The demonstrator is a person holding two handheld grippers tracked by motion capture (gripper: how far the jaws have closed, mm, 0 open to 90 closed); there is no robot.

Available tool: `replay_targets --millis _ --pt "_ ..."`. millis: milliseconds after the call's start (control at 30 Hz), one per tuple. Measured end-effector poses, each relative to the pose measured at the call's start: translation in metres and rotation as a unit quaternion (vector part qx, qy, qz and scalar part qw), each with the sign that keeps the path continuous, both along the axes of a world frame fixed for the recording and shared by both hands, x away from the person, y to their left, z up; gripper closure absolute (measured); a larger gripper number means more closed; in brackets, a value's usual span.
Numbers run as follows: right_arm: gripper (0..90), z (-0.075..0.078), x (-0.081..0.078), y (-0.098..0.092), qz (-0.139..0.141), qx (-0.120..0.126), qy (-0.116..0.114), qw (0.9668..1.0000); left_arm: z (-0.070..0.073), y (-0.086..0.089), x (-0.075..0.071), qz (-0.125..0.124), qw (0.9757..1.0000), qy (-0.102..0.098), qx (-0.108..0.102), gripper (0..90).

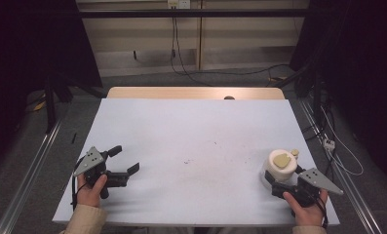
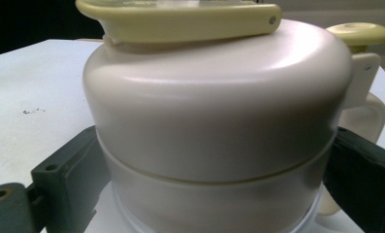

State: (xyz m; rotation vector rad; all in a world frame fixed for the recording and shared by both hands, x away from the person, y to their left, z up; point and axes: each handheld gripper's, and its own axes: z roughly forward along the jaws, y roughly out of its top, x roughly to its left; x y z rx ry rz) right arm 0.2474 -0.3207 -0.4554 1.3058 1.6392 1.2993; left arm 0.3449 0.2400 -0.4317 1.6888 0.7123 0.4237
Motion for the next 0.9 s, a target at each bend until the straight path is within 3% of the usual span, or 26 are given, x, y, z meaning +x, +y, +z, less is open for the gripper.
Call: replay_targets --millis 900 --pt "4.2 0.0007 0.0032 0.0000 0.002 0.003 0.003 1.0000 -0.0011 -0.0014 0.0004 -0.003 1.0000 0.002 0.006 3.8"
